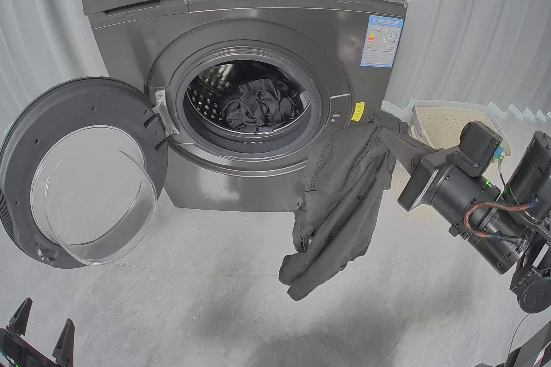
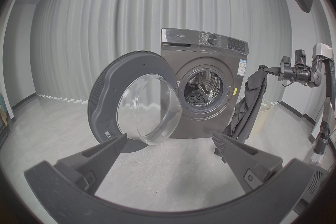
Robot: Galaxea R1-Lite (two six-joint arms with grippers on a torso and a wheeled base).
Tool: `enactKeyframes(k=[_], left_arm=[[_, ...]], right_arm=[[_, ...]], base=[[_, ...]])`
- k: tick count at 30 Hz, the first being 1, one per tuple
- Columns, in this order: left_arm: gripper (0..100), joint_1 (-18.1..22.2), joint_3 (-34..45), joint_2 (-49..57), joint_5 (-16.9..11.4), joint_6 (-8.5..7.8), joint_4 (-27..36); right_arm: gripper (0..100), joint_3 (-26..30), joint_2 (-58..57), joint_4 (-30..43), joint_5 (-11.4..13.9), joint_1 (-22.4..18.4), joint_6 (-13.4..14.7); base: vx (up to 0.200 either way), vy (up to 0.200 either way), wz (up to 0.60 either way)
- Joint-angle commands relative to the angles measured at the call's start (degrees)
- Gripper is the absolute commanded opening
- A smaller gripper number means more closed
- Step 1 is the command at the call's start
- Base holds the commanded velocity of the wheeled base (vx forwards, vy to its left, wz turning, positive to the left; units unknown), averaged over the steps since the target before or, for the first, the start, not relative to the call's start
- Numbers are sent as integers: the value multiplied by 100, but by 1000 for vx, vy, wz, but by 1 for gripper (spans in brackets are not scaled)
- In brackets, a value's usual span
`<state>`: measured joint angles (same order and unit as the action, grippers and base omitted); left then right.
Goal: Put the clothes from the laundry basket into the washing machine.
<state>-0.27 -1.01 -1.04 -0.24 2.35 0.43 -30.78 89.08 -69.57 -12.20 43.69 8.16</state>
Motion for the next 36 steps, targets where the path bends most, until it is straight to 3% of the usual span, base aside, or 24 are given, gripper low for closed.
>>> enactKeyframes(k=[1, 10, 19, 26, 28, 36], left_arm=[[100, 0, 84, 86, -2, 2, 1], [100, 0, 84, 86, -2, 2, 1], [100, 0, 84, 86, -2, -7, -8], [100, 0, 92, 95, -2, -103, -25], [100, 9, 92, 104, -2, -209, -16], [100, 27, 92, 104, -2, -235, -16]], right_arm=[[0, -16, 66, -4, -1, 17, 11], [0, -16, 110, -4, -10, 8, 37], [0, -7, 145, -4, -10, -1, 55], [0, -16, 321, -4, -19, 17, 63], [0, -60, 444, 5, -1, 25, 37], [0, -481, 795, 5, -28, 219, 46]], base=[[0, 0, 0], [0, 0, 0], [0, 200, 0], [0, 0, 0], [0, 0, 0], [0, 0, 0]])
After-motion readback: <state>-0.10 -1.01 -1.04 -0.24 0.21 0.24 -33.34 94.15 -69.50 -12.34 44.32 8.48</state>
